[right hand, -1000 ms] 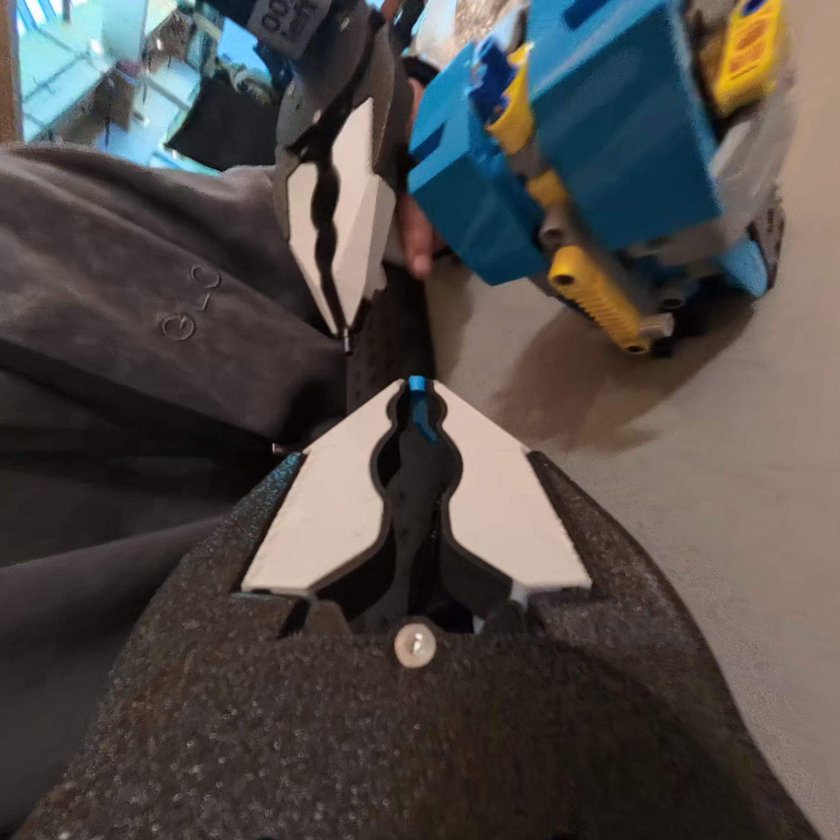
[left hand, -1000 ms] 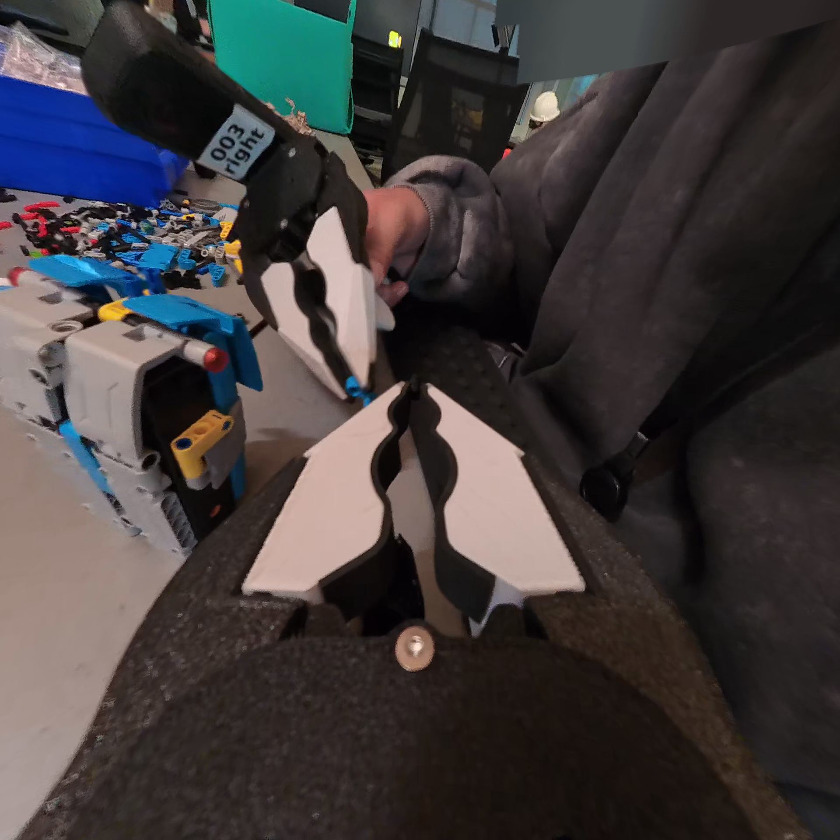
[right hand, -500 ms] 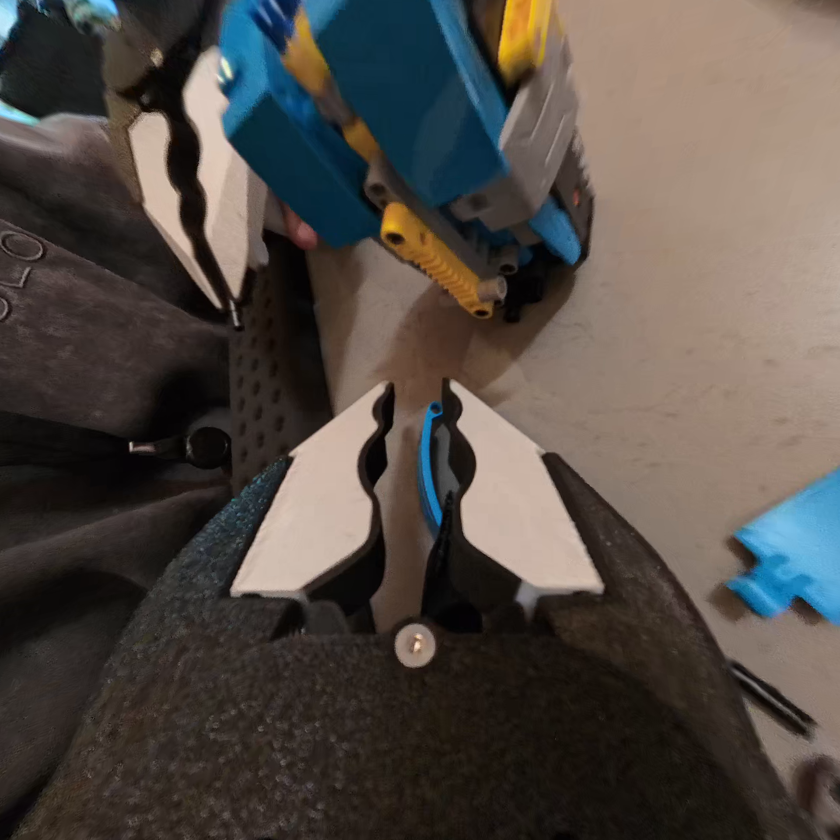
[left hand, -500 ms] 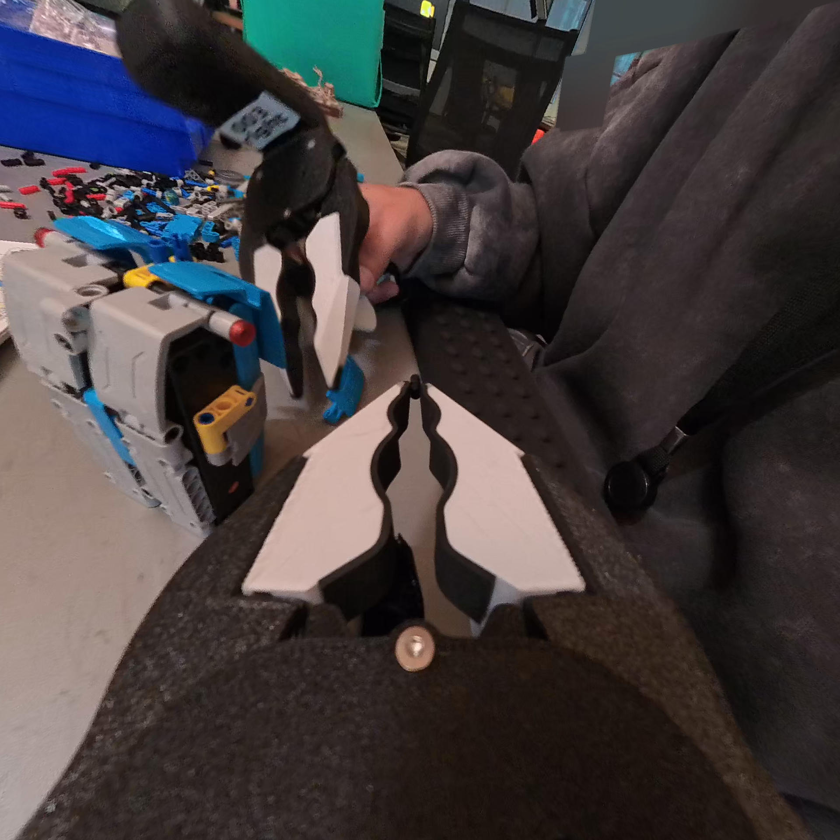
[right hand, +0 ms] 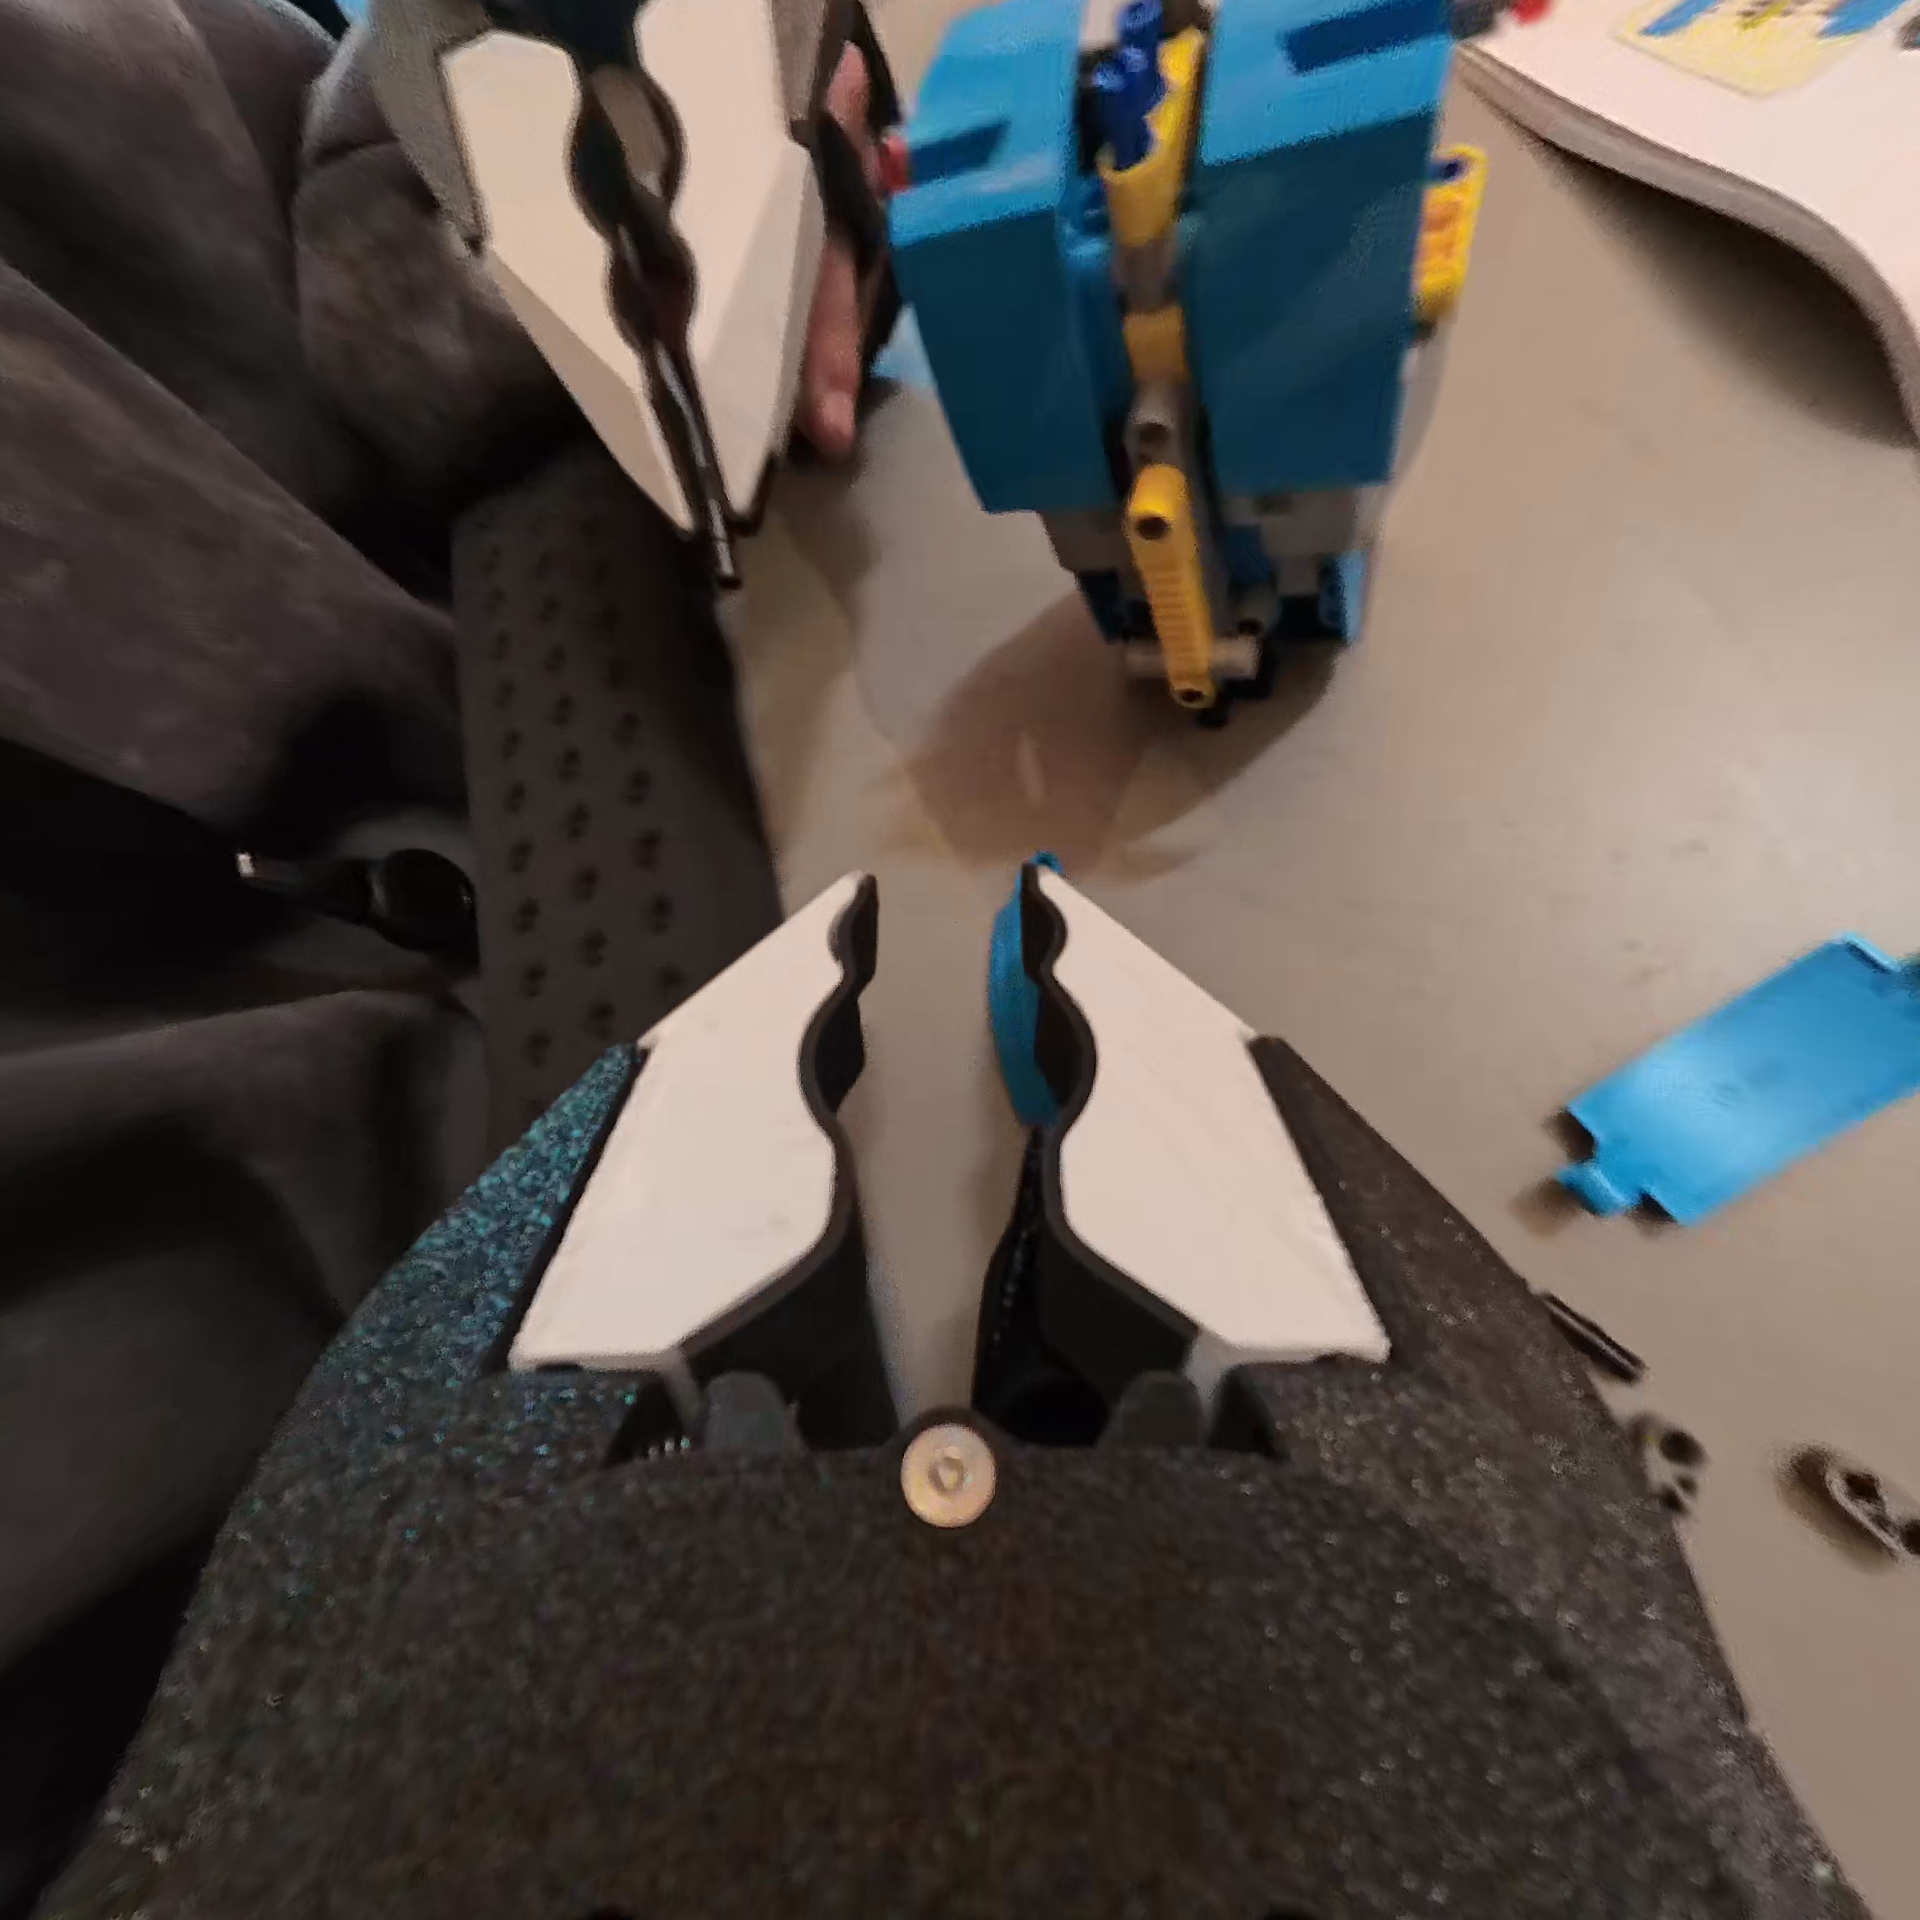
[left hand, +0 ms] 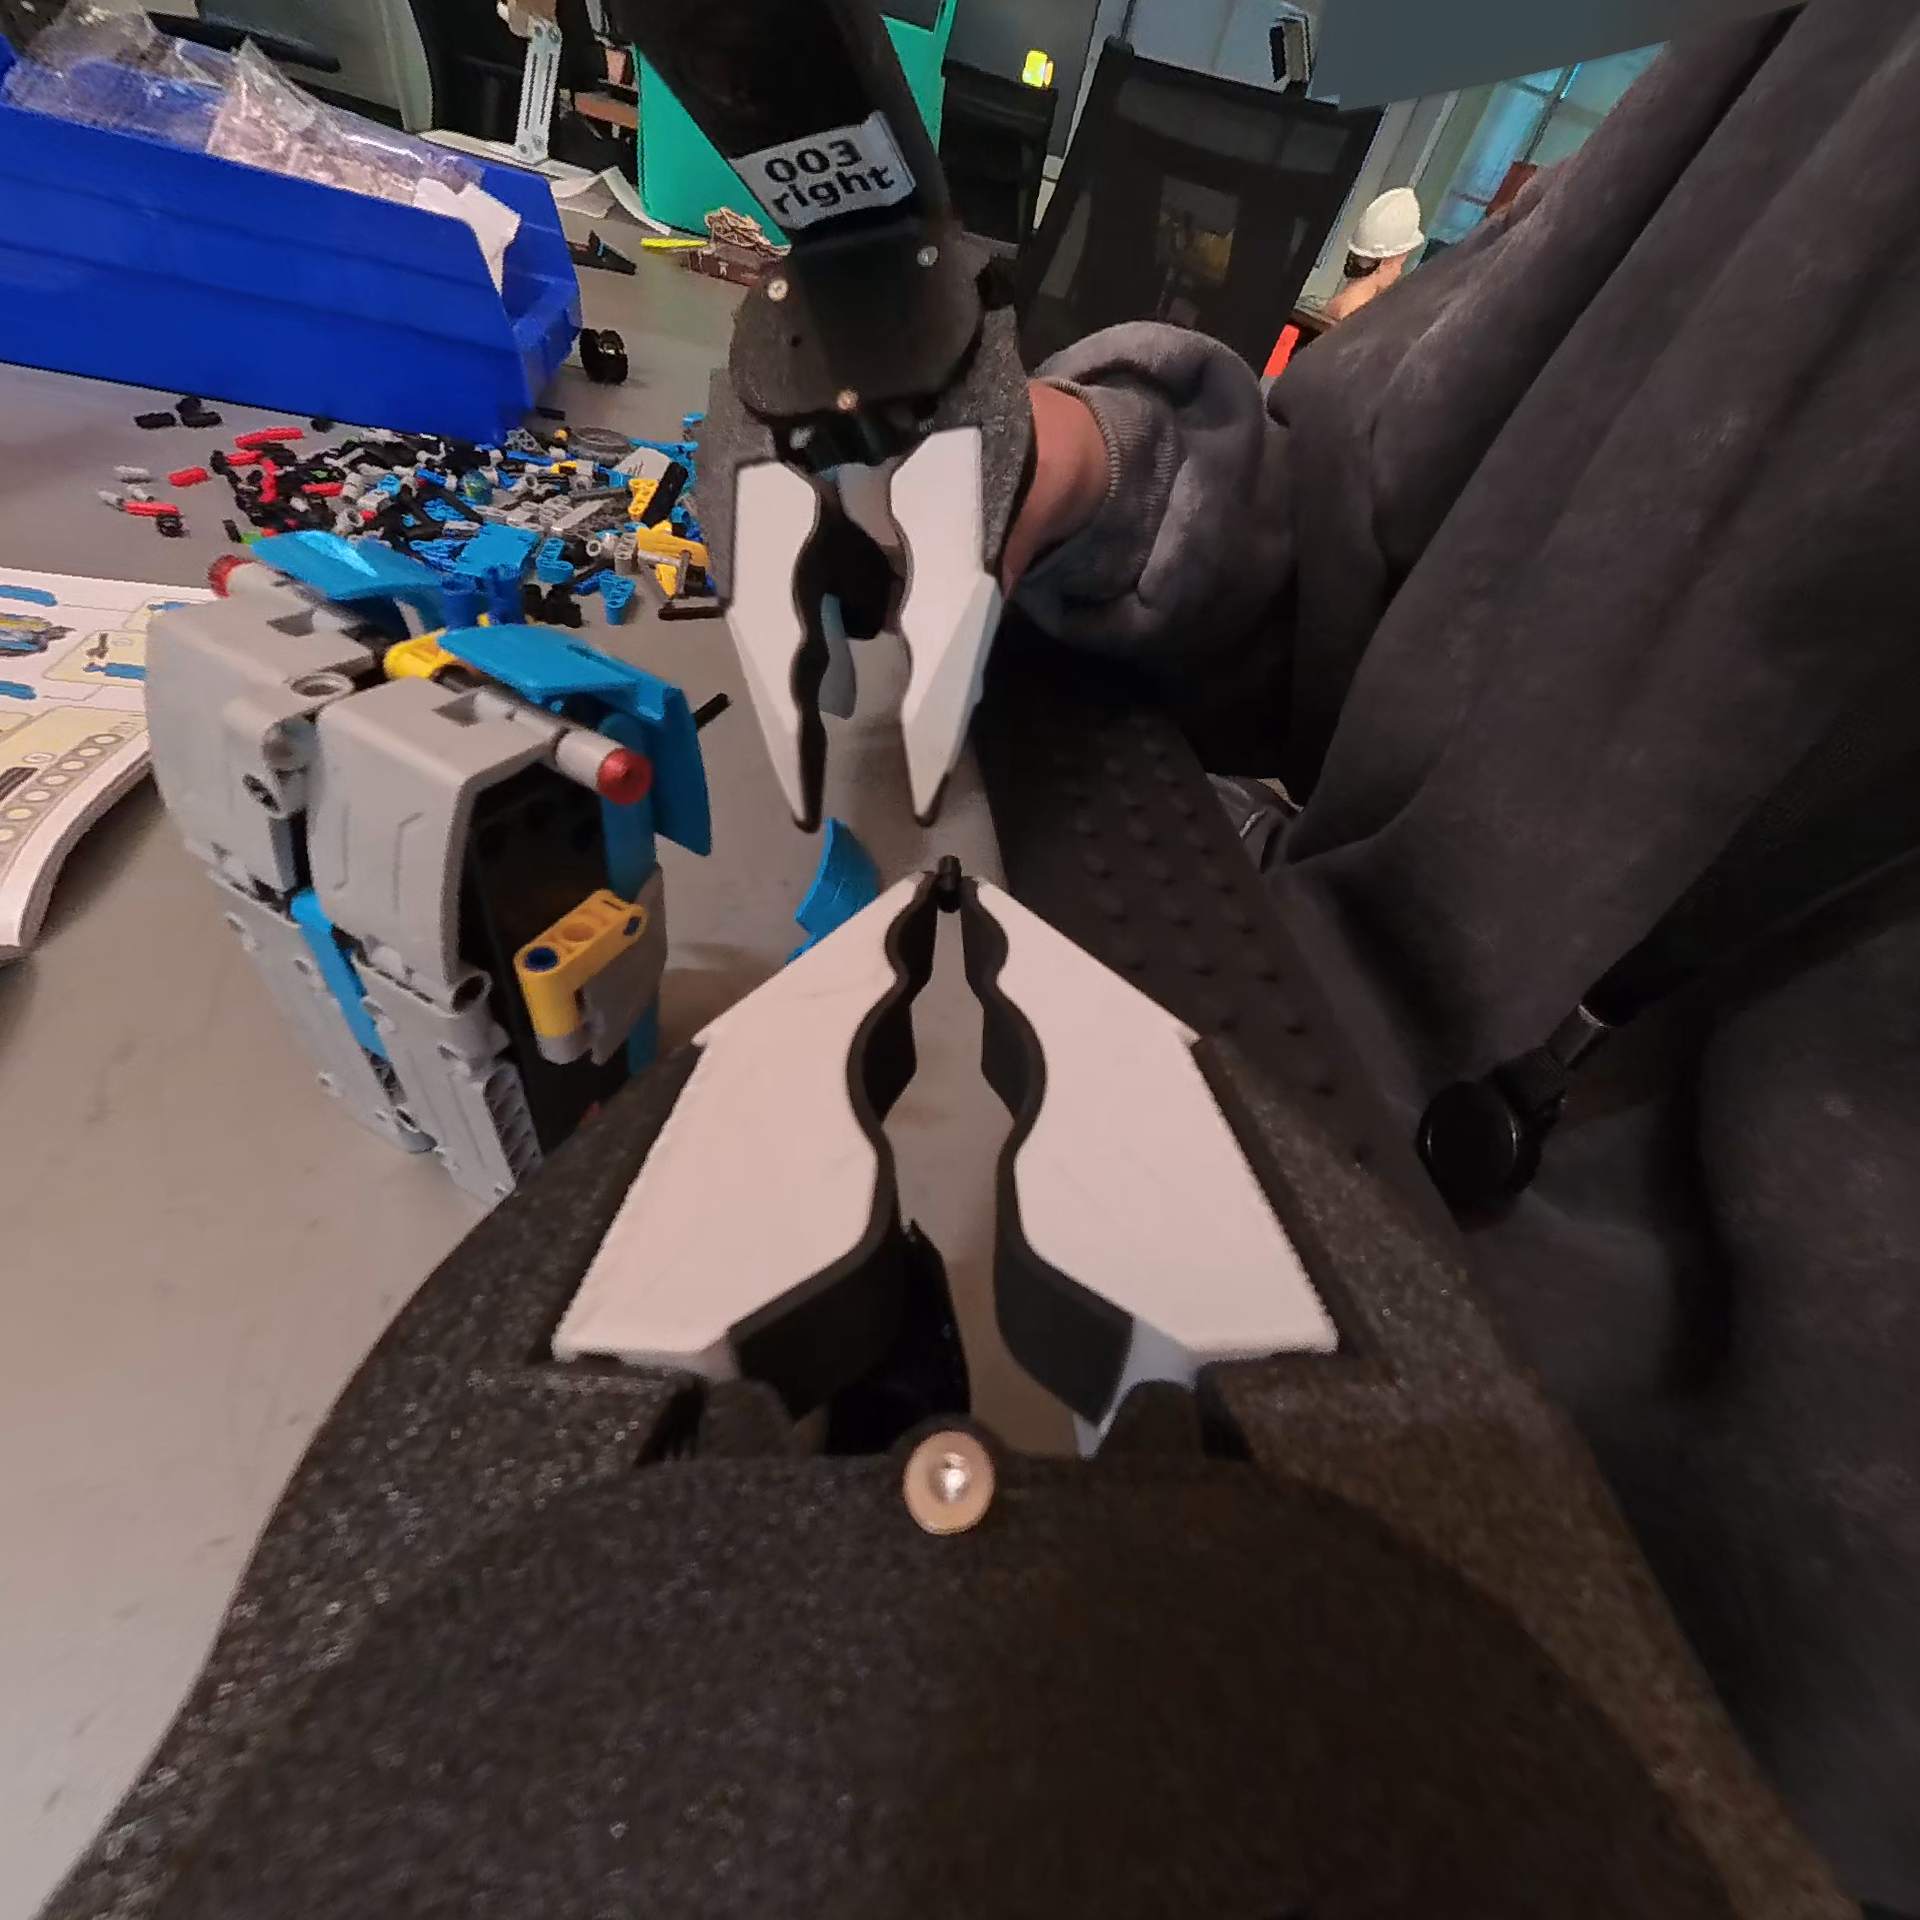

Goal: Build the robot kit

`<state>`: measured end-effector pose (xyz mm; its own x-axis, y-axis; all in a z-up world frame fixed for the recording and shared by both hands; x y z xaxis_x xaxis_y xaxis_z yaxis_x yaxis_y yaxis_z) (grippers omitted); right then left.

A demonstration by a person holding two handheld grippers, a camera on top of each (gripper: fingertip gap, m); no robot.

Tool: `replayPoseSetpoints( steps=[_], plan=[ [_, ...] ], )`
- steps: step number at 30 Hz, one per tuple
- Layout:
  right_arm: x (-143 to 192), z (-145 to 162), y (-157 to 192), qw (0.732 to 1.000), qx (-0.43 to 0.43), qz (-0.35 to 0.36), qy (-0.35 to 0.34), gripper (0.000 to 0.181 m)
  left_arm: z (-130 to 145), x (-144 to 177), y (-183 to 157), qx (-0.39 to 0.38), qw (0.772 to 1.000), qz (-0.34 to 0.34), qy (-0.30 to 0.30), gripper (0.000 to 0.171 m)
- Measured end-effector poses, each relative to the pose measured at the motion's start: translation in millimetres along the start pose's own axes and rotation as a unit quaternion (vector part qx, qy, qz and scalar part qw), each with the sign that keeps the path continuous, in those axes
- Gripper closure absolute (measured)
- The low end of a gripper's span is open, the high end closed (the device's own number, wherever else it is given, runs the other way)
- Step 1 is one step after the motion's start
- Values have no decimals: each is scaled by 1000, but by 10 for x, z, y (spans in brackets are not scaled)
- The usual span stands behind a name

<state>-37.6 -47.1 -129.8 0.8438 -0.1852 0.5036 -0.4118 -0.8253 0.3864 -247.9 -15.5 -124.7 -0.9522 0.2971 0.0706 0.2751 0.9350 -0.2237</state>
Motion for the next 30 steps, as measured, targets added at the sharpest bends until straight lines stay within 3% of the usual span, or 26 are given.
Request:
replayPoseSetpoints(
  steps=[3, 8, 10, 12, 20, 25, 30],
  plan=[
    [-86, -63, 128, 999, -4, -48, -25, 154, -19, -6, -17, -6, 1000, -1, -13, 167],
    [-236, -184, 170, 981, -77, -112, -138, 156, -97, 17, -45, -41, 997, -14, -70, 168],
    [-280, -183, 100, 962, -162, -129, -180, 160, -127, 34, -62, -66, 994, -21, -87, 168],
    [-301, -192, 101, 931, -224, -189, -215, 157, -137, 43, -76, -85, 992, -28, -91, 168],
    [-380, -261, 222, 907, -234, -235, -261, 167, -146, 34, -113, -140, 984, -52, -95, 168],
    [-397, -241, 194, 881, -280, -253, -285, 168, -147, 9, -201, -275, 952, -110, -75, 168],
    [-404, -230, 182, 884, -283, -248, -279, 176, -142, 1, -239, -315, 939, -123, -63, 168]
  ],
)
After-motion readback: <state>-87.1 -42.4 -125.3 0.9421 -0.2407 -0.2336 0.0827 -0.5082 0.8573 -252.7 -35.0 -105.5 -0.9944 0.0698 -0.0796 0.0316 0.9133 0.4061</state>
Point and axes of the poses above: each gripper's, where its closed fingertips meet, x back along the fingers, z out of its underside, y = z × x across the jaws, the point moved 9 cm from there along x, back along the fingers, and after that the axes turned 8 degrees about -y, right-handed, at the moved point
